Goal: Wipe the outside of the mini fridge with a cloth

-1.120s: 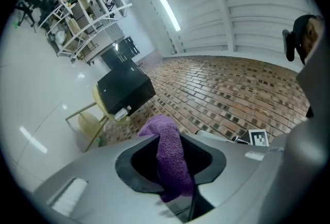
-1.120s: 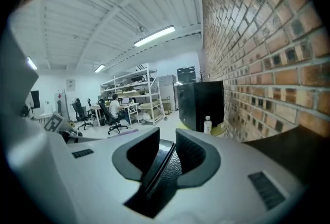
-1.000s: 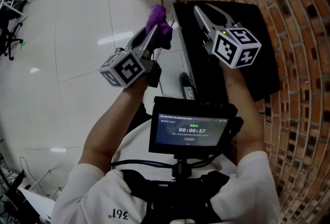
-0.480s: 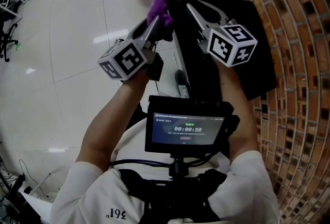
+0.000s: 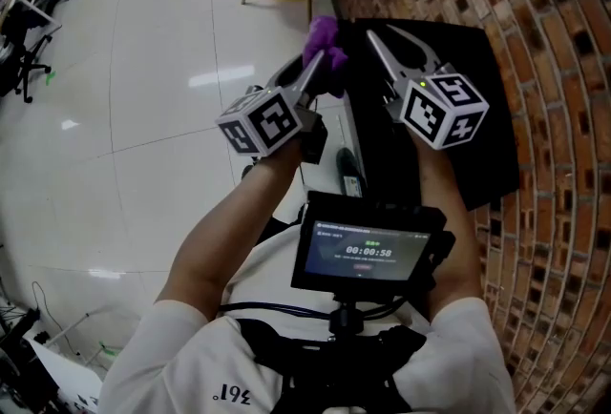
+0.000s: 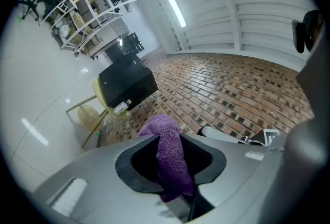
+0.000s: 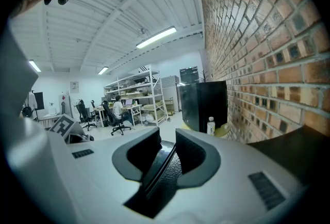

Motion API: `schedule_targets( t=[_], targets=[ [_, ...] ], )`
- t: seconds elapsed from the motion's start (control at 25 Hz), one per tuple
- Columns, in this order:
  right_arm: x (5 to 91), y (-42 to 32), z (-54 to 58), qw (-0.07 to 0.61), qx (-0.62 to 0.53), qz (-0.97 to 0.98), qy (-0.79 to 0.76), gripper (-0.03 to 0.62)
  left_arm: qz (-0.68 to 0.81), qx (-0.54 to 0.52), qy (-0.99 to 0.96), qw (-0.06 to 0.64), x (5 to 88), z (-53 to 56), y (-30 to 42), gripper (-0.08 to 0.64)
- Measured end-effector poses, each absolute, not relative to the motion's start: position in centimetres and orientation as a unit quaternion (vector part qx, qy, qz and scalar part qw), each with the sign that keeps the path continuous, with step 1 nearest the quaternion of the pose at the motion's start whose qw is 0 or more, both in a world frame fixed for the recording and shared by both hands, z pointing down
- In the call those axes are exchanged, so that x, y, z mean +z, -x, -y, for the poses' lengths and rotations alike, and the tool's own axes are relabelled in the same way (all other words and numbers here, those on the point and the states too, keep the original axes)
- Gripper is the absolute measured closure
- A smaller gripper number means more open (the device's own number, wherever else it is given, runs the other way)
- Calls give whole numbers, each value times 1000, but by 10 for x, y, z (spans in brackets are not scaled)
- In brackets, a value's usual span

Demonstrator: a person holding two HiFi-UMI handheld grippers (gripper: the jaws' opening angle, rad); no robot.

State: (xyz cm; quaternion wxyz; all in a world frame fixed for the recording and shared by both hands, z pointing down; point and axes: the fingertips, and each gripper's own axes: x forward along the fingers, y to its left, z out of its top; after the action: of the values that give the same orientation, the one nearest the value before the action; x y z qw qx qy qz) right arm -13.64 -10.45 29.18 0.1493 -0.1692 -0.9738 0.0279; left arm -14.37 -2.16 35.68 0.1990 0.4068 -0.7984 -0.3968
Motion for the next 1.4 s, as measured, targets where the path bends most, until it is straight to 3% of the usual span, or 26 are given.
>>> schedule_targets(
  t=[1.4],
  targets=[
    [284,133,95,149,25,973,174,502,795,-398,-391,239,445,21,135,443]
  ],
)
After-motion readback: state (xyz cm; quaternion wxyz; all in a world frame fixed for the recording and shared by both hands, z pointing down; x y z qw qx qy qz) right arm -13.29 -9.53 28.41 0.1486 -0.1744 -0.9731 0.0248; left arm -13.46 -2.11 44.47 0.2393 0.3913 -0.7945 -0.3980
